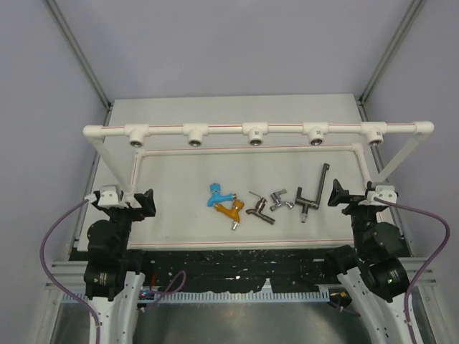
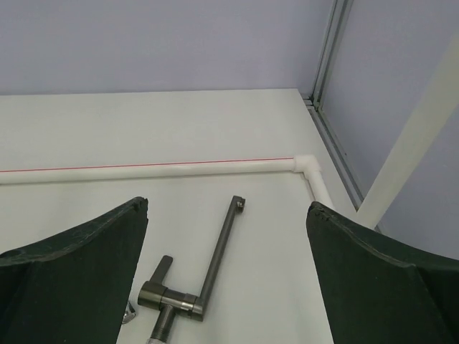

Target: Install the water faucets

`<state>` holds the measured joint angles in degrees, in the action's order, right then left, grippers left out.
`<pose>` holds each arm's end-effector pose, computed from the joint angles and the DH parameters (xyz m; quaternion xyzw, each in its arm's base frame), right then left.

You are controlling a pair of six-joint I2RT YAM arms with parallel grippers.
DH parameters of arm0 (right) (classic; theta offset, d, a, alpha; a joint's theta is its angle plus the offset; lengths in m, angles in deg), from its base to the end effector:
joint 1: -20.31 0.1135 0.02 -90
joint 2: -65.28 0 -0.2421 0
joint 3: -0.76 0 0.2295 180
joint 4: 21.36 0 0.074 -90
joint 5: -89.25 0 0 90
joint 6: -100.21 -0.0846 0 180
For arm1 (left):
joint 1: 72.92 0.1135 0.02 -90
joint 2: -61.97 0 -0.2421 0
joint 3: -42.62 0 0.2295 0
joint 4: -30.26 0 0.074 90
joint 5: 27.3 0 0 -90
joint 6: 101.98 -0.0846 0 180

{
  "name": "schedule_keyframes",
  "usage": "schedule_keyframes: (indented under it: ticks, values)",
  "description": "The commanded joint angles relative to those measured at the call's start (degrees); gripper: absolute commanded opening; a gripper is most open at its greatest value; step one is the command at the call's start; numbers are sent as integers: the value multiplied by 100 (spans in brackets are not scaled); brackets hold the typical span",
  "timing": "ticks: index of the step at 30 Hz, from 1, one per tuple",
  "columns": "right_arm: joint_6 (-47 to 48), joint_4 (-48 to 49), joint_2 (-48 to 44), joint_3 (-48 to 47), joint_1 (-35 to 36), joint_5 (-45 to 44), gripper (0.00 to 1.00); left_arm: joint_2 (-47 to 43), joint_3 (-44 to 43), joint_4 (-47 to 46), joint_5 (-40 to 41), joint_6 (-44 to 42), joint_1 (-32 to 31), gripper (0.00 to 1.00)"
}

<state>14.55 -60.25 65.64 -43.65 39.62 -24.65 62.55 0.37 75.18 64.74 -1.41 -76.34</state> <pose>0.0997 -0.0014 0.2882 0.0144 0.6773 -0.0444 0.7343 0.1076 -0.0034 0.2595 -0.0575 0.7246 -0.0708 0.6831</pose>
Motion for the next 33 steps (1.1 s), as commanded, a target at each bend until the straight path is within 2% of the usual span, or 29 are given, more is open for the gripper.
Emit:
schedule_keyframes:
  ticks: [1, 6, 12, 18, 21, 24, 27, 30, 33]
  values:
    - [-301, -105, -907, -396, 38, 8, 95, -1306, -472, 276, 6, 278, -18, 100]
    - [-1197, -518, -345, -818, 46, 288, 95, -955, -850, 837, -108, 445, -18, 100]
    - [-1646, -914, 271, -1240, 29, 1026, 95, -612, -1140, 1330, 218, 930, -18, 100]
    - [-1989, -1441, 886, -1293, 38, 1483, 95, -261, -1211, 1577, 51, 1227, -18, 100]
    - [-2208, -1477, 1167, -1240, 38, 1871, 95, 98, -1228, 1603, -378, 1307, -18, 100]
    - [-2814, -1862, 1562, -1205, 46, 1565, 95, 416, -1167, 1630, -695, 1579, -18, 100]
    - [-3087, -2013, 2098, -1109, 29, 1660, 95, 723, -1009, 1577, -1161, 1781, -27, 100]
    - [-3535, -1926, 2581, -829, 29, 1450, 95, 943, -798, 1472, -1417, 1835, -27, 99]
    - [-3536, -1732, 2872, -670, 29, 1432, 95, 1006, -631, 1436, -1374, 1826, -18, 100]
